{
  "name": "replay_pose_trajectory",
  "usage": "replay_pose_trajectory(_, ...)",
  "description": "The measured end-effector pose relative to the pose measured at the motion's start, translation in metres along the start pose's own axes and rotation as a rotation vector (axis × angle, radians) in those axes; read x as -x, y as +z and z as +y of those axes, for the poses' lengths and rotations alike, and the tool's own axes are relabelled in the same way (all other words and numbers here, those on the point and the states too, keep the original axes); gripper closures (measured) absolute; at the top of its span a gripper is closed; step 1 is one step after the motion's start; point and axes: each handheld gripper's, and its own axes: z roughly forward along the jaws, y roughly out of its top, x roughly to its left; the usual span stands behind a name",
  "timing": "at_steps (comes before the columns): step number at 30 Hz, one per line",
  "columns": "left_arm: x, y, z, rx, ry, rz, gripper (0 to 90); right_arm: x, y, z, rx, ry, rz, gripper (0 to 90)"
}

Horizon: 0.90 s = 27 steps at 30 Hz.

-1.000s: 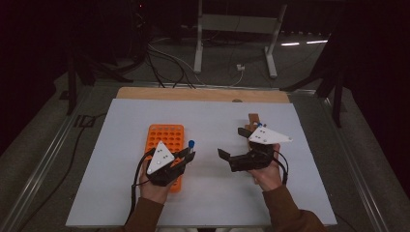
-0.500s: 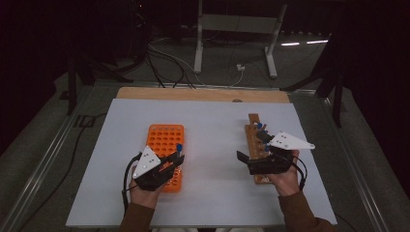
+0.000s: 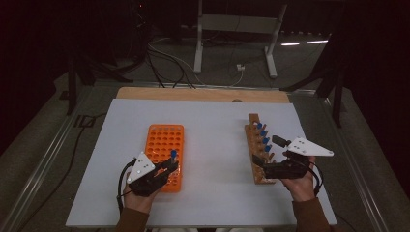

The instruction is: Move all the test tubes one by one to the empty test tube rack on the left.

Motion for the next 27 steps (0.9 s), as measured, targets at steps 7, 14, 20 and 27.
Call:
replay_pose_trajectory(7,0.005,-0.001,-0.008,-0.013,-0.009,-0.023,78.2,0.003,-0.008,-0.008,0.011,0.023,-0.002,0.9)
replay_pose_trajectory(14,0.005,0.001,-0.017,-0.082,0.009,-0.014,78.1,0.0,-0.009,-0.014,0.008,0.024,0.01,1.3)
replay_pose_trajectory(20,0.008,0.003,-0.022,-0.152,0.053,-0.006,78.0,-0.001,-0.007,-0.018,0.007,0.031,0.02,1.4)
replay_pose_trajectory(27,0.011,0.005,-0.025,-0.209,0.082,0.001,78.0,-0.002,-0.007,-0.02,0.007,0.034,0.022,1.4)
